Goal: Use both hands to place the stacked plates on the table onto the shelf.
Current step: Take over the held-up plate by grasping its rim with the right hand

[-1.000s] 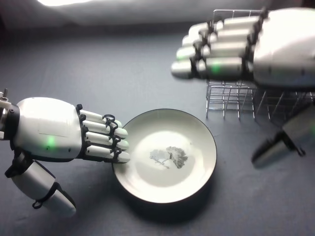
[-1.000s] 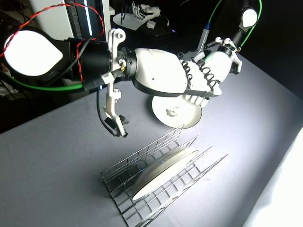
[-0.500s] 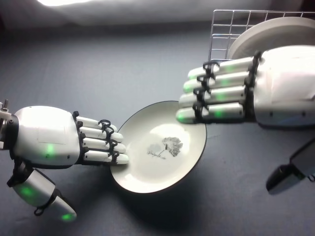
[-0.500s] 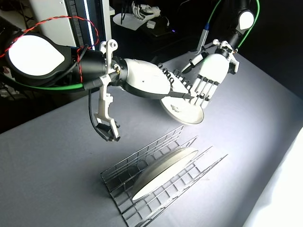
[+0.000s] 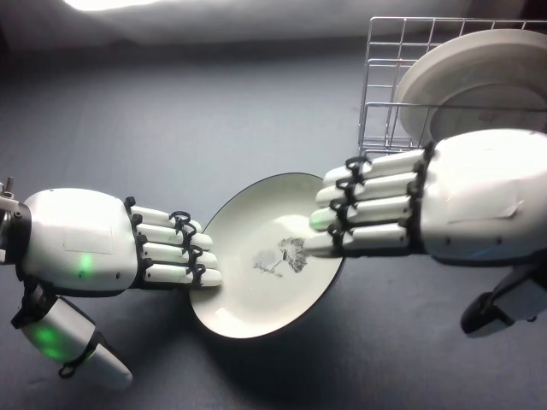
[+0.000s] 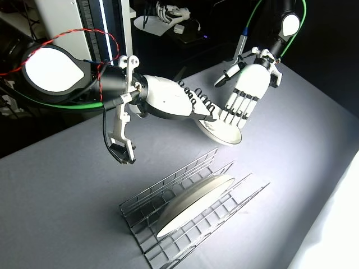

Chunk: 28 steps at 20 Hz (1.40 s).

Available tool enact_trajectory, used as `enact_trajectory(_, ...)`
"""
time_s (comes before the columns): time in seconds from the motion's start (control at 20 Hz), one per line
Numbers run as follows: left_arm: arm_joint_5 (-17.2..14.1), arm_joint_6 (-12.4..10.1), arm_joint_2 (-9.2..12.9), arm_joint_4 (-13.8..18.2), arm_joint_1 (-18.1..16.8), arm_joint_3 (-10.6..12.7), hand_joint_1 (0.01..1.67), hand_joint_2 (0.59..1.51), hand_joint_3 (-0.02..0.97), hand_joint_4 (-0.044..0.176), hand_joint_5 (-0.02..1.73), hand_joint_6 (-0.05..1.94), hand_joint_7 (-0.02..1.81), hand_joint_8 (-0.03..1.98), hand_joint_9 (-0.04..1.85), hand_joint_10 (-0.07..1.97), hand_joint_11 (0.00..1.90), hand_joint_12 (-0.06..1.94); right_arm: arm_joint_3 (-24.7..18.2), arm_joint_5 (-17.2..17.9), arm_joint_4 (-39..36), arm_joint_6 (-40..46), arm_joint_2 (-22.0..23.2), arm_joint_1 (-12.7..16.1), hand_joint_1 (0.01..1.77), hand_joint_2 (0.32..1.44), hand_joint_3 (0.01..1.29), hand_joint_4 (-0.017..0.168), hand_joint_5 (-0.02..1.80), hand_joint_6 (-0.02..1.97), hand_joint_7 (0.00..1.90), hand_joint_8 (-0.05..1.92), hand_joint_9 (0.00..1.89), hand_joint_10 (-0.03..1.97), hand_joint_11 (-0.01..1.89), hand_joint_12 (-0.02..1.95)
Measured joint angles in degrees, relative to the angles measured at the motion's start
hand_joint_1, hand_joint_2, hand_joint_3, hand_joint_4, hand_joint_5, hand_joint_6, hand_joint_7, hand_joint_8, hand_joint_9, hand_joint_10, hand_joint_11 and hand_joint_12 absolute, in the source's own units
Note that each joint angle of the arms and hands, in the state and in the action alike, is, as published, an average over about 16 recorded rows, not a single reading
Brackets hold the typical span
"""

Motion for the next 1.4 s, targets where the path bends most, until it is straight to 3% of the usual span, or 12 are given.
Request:
enact_trajectory(0.45, 0.02, -0.08, 0.00, 0.03, 0.09, 0.00, 0.02, 1.094, 0.016, -0.010, 0.00, -0.02, 0.00, -0.01, -0.02, -0.03, 0.03, 0.02, 3.19, -4.89, 0.44, 0.05, -8.13, -0.51, 1.31, 0.88, 0.01, 0.003, 0.02, 0.03, 0.01, 0.01, 0.01, -0.01, 0.02, 0.00)
enact_trajectory(0.9, -0.07, -0.31, -0.20, 0.14, -0.08, 0.16, 0.02, 1.090, 0.016, -0.010, 0.00, -0.02, 0.00, -0.01, -0.02, -0.03, 0.03, 0.02, 9.11, -8.21, 1.01, 0.06, -17.40, -0.49, 1.47, 0.98, 0.01, 0.003, 0.02, 0.03, 0.01, 0.01, 0.01, -0.01, 0.02, 0.01)
enact_trajectory(1.2, -0.13, -0.41, -0.34, 0.22, -0.21, 0.28, 0.02, 1.090, 0.016, -0.010, 0.00, -0.02, 0.00, -0.01, -0.02, -0.03, 0.03, 0.02, 11.57, -9.57, 1.34, 0.06, -21.43, -0.49, 1.50, 1.04, 0.01, 0.003, 0.02, 0.03, 0.01, 0.01, 0.02, -0.01, 0.02, 0.19)
enact_trajectory(1.4, -0.14, -0.42, -0.37, 0.24, -0.24, 0.31, 0.01, 1.089, 0.016, -0.010, 0.00, -0.02, 0.00, -0.01, -0.02, -0.03, 0.03, 0.02, 12.31, -10.11, 1.48, 0.00, -22.71, -0.49, 1.53, 1.08, 0.01, 0.003, 0.05, 0.03, 0.05, 0.01, 0.06, 0.01, 0.02, 0.46)
